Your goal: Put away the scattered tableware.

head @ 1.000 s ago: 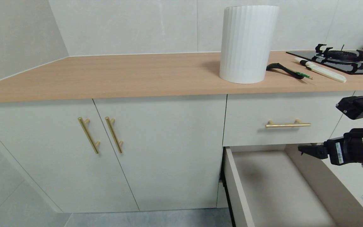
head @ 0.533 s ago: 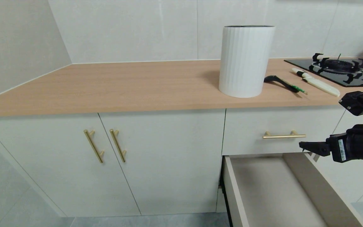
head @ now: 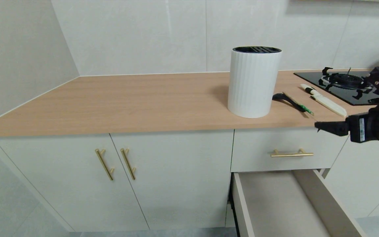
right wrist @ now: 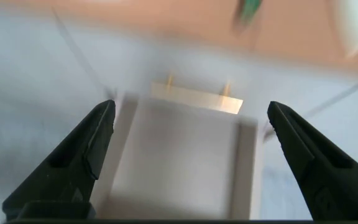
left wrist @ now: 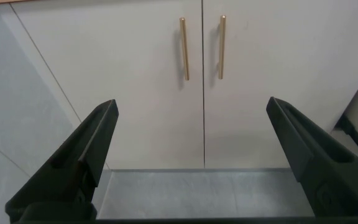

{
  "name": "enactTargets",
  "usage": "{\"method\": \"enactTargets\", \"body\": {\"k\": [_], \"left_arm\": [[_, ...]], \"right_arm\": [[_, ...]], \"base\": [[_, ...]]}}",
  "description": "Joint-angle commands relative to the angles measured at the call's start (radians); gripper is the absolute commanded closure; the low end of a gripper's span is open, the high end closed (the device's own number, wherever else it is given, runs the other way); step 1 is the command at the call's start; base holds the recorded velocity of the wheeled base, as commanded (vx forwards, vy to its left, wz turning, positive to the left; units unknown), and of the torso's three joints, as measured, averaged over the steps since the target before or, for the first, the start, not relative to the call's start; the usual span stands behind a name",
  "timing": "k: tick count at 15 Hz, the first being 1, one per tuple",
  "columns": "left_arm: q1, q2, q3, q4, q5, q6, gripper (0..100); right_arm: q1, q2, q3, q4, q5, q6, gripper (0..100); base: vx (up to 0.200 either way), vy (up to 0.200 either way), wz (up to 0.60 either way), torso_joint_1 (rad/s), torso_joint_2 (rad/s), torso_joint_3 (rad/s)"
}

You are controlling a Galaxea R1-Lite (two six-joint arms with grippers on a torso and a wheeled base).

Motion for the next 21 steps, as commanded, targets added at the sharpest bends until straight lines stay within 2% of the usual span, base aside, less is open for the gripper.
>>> {"method": "enactTargets", "body": {"k": [1, 2, 3, 5, 6, 7, 10, 21], "left_arm": [[0.001, 0.002, 0.0, 0.0, 0.0, 0.0, 0], [-0.001, 0.002, 0.0, 0.0, 0.0, 0.0, 0], [-0.001, 0.002, 0.0, 0.0, 0.0, 0.0, 0], [0.001, 0.002, 0.0, 0.0, 0.0, 0.0, 0], [0.001, 0.002, 0.0, -0.002, 0.0, 0.002, 0], [0.001, 0.002, 0.0, 0.0, 0.0, 0.0, 0], [0.001, 0.002, 0.0, 0.0, 0.0, 0.0, 0], [0.001, 0.002, 0.0, 0.0, 0.0, 0.0, 0]], "right_arm": [[-0.024, 0.089, -0.204, 0.071, -0.013, 0.003, 0], [-0.026, 0.11, -0.257, 0.107, -0.021, 0.006, 0], [-0.03, 0.168, -0.397, 0.229, -0.061, 0.06, 0], [-0.03, 0.286, -0.596, 0.43, -0.076, 0.188, 0], [-0.03, 0.314, -0.638, 0.479, -0.076, 0.201, 0], [-0.046, 0.4, -0.734, 0.558, -0.09, 0.213, 0], [-0.047, 0.472, -0.764, 0.558, -0.139, 0.218, 0], [-0.049, 0.587, -0.816, 0.558, -0.139, 0.224, 0]], "base": [[0.0, 0.0, 0.0, 0.0, 0.0, 0.0], [0.0, 0.0, 0.0, 0.0, 0.0, 0.0], [0.0, 0.0, 0.0, 0.0, 0.0, 0.0], [0.0, 0.0, 0.0, 0.0, 0.0, 0.0], [0.0, 0.0, 0.0, 0.0, 0.0, 0.0], [0.0, 0.0, 0.0, 0.0, 0.0, 0.0], [0.0, 0.0, 0.0, 0.0, 0.0, 0.0], [0.0, 0.0, 0.0, 0.0, 0.0, 0.0]]}}
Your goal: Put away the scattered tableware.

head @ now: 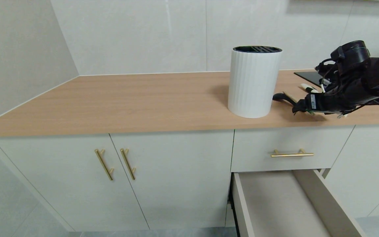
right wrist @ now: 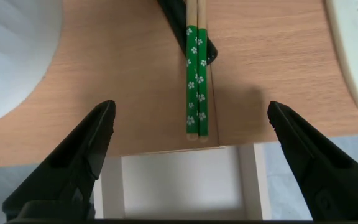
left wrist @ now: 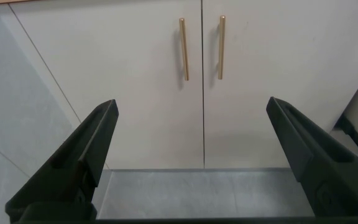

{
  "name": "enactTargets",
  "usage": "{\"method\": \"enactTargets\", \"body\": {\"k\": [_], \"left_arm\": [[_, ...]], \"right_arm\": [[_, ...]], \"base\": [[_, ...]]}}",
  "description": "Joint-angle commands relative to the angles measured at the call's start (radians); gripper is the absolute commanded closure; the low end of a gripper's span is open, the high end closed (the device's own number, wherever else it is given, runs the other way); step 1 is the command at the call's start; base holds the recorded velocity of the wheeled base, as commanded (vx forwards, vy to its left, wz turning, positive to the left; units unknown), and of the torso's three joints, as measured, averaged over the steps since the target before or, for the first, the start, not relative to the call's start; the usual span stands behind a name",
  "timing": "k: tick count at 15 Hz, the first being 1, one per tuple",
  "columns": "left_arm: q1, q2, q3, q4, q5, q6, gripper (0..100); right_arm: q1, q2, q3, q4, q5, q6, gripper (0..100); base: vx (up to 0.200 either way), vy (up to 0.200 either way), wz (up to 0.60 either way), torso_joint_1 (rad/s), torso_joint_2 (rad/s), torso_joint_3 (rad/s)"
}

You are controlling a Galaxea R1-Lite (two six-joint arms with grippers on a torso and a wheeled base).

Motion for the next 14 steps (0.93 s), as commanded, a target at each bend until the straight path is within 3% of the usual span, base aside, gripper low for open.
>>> {"method": "enactTargets", "body": {"k": [1, 5, 6, 14], "left_arm": [[0.001, 0.002, -0.001, 0.0, 0.0, 0.0, 0], [0.001, 0.002, -0.001, 0.0, 0.0, 0.0, 0], [0.001, 0.002, -0.001, 0.0, 0.0, 0.0, 0], [-0.001, 0.002, 0.001, 0.0, 0.0, 0.0, 0]], "right_arm": [[0.0, 0.02, -0.005, 0.0, 0.0, 0.0, 0], [-0.001, 0.041, -0.017, 0.0, 0.0, 0.0, 0], [-0.001, 0.047, -0.023, 0.0, 0.0, 0.002, 100], [-0.007, 0.038, -0.029, 0.002, 0.0, 0.022, 100]], "base": [[0.0, 0.0, 0.0, 0.0, 0.0, 0.0], [0.0, 0.0, 0.0, 0.0, 0.0, 0.0], [0.0, 0.0, 0.0, 0.0, 0.0, 0.0], [0.0, 0.0, 0.0, 0.0, 0.0, 0.0]]}}
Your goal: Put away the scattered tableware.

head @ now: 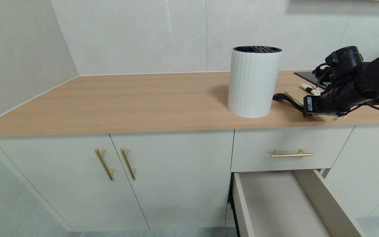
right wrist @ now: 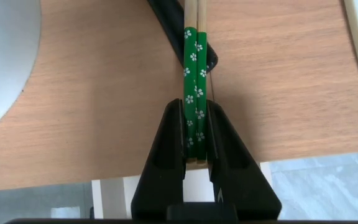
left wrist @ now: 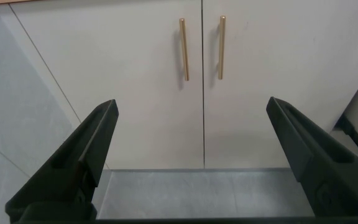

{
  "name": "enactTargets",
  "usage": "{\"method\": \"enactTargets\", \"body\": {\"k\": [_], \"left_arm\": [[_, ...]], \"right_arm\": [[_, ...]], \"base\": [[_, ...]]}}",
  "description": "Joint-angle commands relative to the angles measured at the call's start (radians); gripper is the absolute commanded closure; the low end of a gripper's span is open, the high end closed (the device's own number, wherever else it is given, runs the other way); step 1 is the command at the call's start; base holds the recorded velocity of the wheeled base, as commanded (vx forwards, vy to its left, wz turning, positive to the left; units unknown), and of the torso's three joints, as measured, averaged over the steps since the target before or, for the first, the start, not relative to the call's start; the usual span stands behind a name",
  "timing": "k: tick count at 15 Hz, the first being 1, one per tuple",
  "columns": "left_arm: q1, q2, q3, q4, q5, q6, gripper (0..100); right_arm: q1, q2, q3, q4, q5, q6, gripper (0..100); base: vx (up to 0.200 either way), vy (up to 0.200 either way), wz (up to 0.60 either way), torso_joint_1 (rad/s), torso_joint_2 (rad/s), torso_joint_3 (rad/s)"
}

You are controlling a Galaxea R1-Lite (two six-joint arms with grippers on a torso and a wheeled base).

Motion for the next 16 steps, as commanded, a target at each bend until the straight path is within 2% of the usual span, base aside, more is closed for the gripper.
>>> {"method": "enactTargets", "body": {"k": [1, 6, 10, 12, 14, 15, 16], "left_arm": [[0.001, 0.002, -0.001, 0.0, 0.001, 0.0, 0], [-0.001, 0.002, -0.001, -0.002, 0.001, 0.0, 0], [0.001, 0.002, -0.001, 0.0, 0.001, 0.0, 0], [-0.001, 0.002, -0.001, 0.0, 0.001, 0.0, 0], [0.001, 0.002, -0.001, 0.0, 0.001, 0.0, 0], [-0.001, 0.002, -0.001, 0.0, 0.001, 0.0, 0], [-0.001, 0.002, -0.001, 0.0, 0.001, 0.0, 0]], "right_arm": [[0.0, -0.016, 0.002, -0.001, 0.0, 0.001, 100], [0.003, -0.14, 0.038, 0.003, 0.001, 0.043, 100], [0.025, -0.404, 0.226, -0.001, 0.018, 0.044, 100], [0.029, -0.546, 0.338, -0.001, 0.072, 0.041, 100], [0.037, -0.68, 0.413, 0.004, 0.185, 0.037, 100], [0.048, -0.793, 0.486, 0.021, 0.276, 0.034, 100], [0.075, -0.836, 0.512, 0.047, 0.29, 0.031, 100]], "base": [[0.0, 0.0, 0.0, 0.0, 0.0, 0.0], [0.0, 0.0, 0.0, 0.0, 0.0, 0.0], [0.0, 0.0, 0.0, 0.0, 0.0, 0.0], [0.0, 0.0, 0.0, 0.0, 0.0, 0.0], [0.0, 0.0, 0.0, 0.0, 0.0, 0.0], [0.0, 0.0, 0.0, 0.0, 0.0, 0.0], [0.0, 0.0, 0.0, 0.0, 0.0, 0.0]]}}
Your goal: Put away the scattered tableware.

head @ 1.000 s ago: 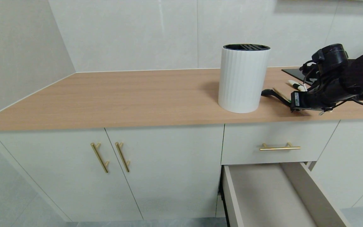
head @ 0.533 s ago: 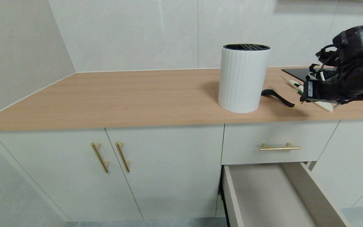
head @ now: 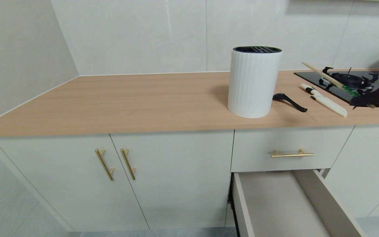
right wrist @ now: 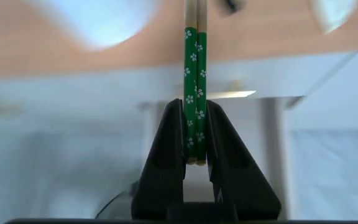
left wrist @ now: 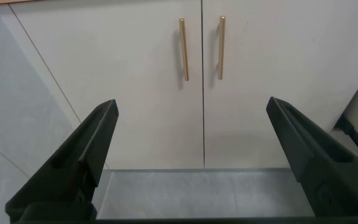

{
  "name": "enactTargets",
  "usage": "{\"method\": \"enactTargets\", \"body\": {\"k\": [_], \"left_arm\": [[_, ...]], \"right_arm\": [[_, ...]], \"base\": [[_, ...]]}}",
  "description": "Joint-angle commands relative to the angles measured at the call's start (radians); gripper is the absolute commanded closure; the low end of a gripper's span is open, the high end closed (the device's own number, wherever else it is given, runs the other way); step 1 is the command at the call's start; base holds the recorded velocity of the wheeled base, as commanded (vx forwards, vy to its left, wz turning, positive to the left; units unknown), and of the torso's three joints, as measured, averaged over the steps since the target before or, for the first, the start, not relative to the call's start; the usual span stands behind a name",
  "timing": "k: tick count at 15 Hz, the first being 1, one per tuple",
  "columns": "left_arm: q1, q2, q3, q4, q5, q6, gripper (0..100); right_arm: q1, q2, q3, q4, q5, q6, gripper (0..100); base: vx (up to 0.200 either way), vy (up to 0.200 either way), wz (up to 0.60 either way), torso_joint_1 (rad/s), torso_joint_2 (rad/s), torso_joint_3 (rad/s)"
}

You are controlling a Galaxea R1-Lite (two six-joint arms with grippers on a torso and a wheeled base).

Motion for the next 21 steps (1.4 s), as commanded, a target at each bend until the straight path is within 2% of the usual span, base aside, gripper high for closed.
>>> {"method": "enactTargets", "body": {"k": [1, 3, 4, 7, 11, 13, 16, 17, 19, 21], "left_arm": [[-0.001, 0.002, 0.0, 0.0, 0.001, 0.0, 0], [0.001, 0.002, 0.0, 0.0, 0.001, 0.0, 0], [-0.001, 0.002, 0.0, 0.0, 0.001, 0.0, 0], [0.001, 0.002, 0.0, 0.0, 0.001, 0.0, 0], [-0.001, 0.002, 0.0, 0.0, 0.001, 0.0, 0], [0.001, 0.002, 0.001, -0.002, 0.001, 0.0, 0], [0.001, 0.002, 0.0, 0.0, 0.001, 0.0, 0], [-0.001, 0.002, 0.0, -0.002, 0.001, 0.0, 0], [-0.001, 0.002, 0.0, 0.0, 0.001, 0.0, 0], [0.001, 0.002, 0.0, 0.0, 0.001, 0.0, 0]], "right_arm": [[0.071, -0.236, 0.123, 0.062, 0.071, -0.01, 100], [0.152, -0.285, 0.168, 0.129, 0.072, -0.014, 100], [0.224, -0.308, 0.22, 0.163, 0.066, -0.014, 100], [0.295, -0.305, 0.375, 0.166, 0.063, -0.014, 100], [0.295, -0.133, 0.475, 0.162, 0.048, -0.01, 100], [0.284, 0.024, 0.499, 0.157, -0.01, -0.003, 100], [0.24, 0.14, 0.53, 0.086, -0.041, 0.002, 100], [0.218, 0.189, 0.55, 0.025, -0.043, 0.019, 100], [0.217, 0.208, 0.558, 0.001, -0.046, 0.034, 100], [0.218, 0.292, 0.555, -0.026, -0.102, 0.074, 100]], "base": [[0.0, 0.0, 0.0, 0.0, 0.0, 0.0], [0.0, 0.0, 0.0, 0.0, 0.0, 0.0], [0.0, 0.0, 0.0, 0.0, 0.0, 0.0], [0.0, 0.0, 0.0, 0.0, 0.0, 0.0], [0.0, 0.0, 0.0, 0.0, 0.0, 0.0], [0.0, 0.0, 0.0, 0.0, 0.0, 0.0], [0.0, 0.0, 0.0, 0.0, 0.0, 0.0], [0.0, 0.0, 0.0, 0.0, 0.0, 0.0], [0.0, 0.0, 0.0, 0.0, 0.0, 0.0], [0.0, 0.0, 0.0, 0.0, 0.0, 0.0]]}}
